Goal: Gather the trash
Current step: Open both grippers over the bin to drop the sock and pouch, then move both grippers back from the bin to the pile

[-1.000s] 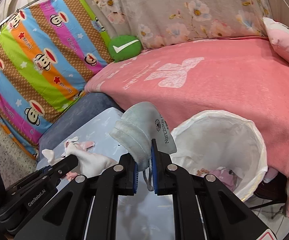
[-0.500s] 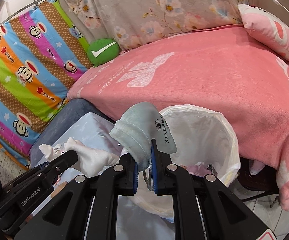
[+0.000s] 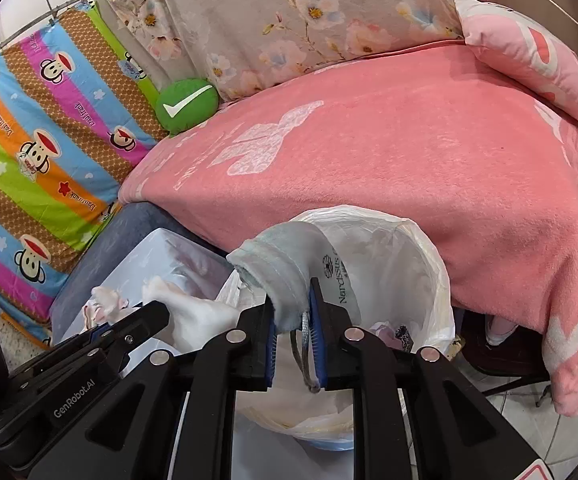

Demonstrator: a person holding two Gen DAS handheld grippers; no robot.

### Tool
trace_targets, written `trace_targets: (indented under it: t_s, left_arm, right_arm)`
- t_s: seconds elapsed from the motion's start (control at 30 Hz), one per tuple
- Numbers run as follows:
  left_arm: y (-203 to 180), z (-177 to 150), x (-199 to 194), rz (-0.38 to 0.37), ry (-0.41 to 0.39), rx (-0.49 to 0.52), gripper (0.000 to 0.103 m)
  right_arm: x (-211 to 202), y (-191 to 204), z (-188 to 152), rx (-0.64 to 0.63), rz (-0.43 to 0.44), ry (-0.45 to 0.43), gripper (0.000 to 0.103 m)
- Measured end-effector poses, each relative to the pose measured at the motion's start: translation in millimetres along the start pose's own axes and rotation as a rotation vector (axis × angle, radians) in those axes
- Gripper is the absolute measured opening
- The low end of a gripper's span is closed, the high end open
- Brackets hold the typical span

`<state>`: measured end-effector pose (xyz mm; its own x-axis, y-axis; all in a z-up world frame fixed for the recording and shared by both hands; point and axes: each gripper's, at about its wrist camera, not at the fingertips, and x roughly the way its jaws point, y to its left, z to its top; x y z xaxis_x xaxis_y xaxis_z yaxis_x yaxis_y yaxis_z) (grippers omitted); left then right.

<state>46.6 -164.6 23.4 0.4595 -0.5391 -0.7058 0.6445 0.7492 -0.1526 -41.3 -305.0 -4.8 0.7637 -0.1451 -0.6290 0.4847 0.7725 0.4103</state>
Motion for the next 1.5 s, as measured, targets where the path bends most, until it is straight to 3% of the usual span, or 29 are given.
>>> trace_targets:
  t_s: [0.03, 0.13, 0.27, 0.9, 1.5]
  left_arm:
    - [1.1, 0.1, -2.9, 0.016, -0.016, -0.005, 0.051]
    - [2.2, 2.5, -7.8, 0.04, -0.047, -0.011, 0.062]
    - [7.6, 3.4, -12.3, 0.048, -0.057, -0.022, 0.062]
    - [48.9, -11.6, -29.2, 0.102, -0.073, -0.118, 0.063]
    - [110.3, -42.7, -37.3, 0.208, -0.047, -0.229, 0.077]
  right_arm:
    - [-0.2, -0.3, 0.2, 0.002, -0.001, -0.001, 0.024]
    - [-1.0, -0.1, 0.2, 0.003, -0.001, -0.007, 0.027]
    - [-2.6, 1.7, -0.1, -0.001, 0.001, -0.013, 0.032]
    - [-1.9, 44.5, -18.0, -0.104, 0.041, 0.023, 0.032]
    - [10.9, 95.7, -42.4, -0.204, 0.061, 0.078, 0.032]
